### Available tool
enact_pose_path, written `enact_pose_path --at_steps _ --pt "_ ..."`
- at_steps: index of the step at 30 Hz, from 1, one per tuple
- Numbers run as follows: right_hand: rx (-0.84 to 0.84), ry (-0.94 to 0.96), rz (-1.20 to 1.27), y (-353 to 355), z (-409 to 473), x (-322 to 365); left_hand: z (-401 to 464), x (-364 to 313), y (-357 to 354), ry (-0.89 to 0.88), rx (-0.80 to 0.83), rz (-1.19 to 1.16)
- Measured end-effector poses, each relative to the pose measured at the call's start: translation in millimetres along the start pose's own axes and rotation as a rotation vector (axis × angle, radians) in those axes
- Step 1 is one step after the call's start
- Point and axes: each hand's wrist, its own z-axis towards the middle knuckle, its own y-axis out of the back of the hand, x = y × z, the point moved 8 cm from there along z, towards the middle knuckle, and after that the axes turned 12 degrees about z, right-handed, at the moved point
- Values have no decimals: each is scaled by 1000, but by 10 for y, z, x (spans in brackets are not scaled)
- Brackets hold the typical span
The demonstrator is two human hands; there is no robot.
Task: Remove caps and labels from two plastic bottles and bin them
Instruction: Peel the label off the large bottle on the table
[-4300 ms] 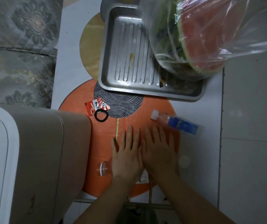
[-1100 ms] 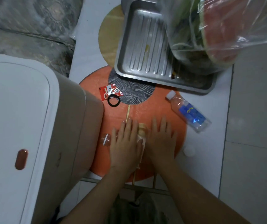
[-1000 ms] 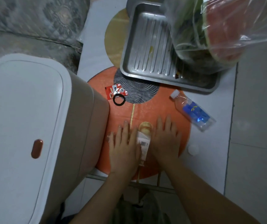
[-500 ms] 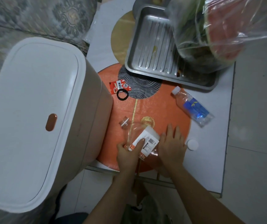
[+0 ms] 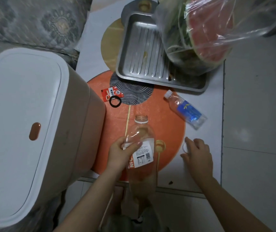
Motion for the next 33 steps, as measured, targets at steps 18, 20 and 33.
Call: enact_pose_path --at_steps 18,20,33 --pt "224 249 892 1686 -420 1201 -876 -994 60 -428 114 523" --pt "265 307 826 1917 -563 1349 -1077 -1192 128 -514 98 562" --pt "121 494 649 2912 -1356 1758 -2105 -1983 450 -706 45 616"
